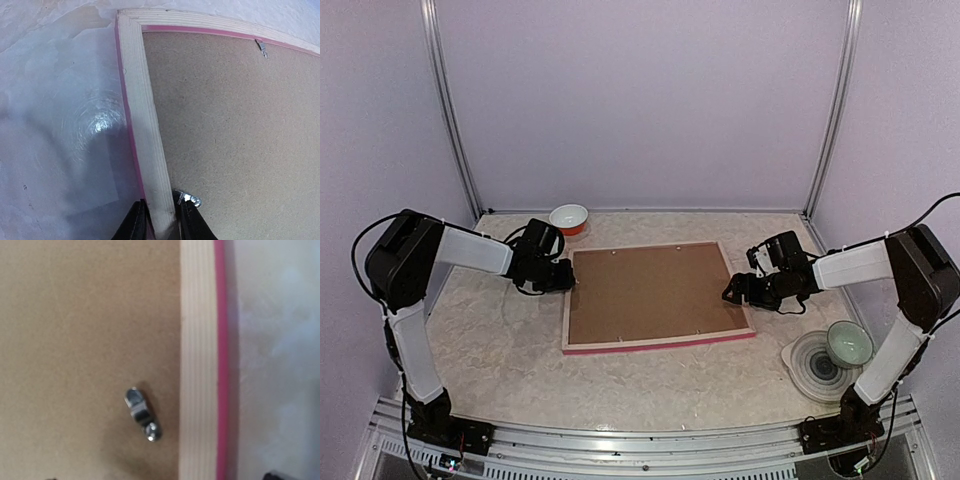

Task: Put the photo into the frame
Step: Press the fastener onto the backboard.

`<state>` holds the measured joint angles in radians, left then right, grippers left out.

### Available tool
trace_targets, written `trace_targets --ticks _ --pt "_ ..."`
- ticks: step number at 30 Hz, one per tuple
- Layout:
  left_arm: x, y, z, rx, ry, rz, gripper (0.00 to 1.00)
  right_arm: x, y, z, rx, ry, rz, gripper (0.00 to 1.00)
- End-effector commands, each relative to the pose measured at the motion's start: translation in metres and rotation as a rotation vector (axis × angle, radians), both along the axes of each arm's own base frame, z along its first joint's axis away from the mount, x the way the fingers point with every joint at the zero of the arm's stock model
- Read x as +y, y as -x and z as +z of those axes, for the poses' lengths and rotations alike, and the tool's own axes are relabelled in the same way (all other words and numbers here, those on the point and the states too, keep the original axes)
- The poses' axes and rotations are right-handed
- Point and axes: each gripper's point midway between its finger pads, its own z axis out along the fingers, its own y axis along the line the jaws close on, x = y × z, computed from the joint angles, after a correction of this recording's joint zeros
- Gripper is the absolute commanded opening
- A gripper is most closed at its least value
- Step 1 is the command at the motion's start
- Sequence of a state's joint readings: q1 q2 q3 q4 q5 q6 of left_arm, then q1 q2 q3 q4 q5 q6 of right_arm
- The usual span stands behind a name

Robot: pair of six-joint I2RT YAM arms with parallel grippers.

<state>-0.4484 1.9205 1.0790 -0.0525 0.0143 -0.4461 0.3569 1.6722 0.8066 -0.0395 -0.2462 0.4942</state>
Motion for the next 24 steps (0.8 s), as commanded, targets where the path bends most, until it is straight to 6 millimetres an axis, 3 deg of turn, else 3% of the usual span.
trace_targets --ticks 1,9,12,16,24 --pt "0.003 -0.004 -0.006 0.008 -0.011 0.014 0.24 -0.006 0.002 -0.012 0.032 0.017 -0.012 0.88" --pt "0.007 -0.005 0.001 -0.01 -0.022 0.032 0.24 -0.006 0.002 -0.011 0.032 0.018 -0.011 0.88" --pt "0.005 -0.007 0.01 -0.025 -0.008 0.034 0.3 -0.006 0.001 -0.01 0.03 0.018 -0.011 0.88" --pt "0.001 -0.011 0.023 -0.048 0.012 0.026 0.32 -0.005 0.0 -0.009 0.03 0.016 -0.01 0.88" --pt "-0.006 -0.017 0.022 -0.044 0.012 0.018 0.35 -0.005 0.001 -0.009 0.029 0.017 -0.006 0.88"
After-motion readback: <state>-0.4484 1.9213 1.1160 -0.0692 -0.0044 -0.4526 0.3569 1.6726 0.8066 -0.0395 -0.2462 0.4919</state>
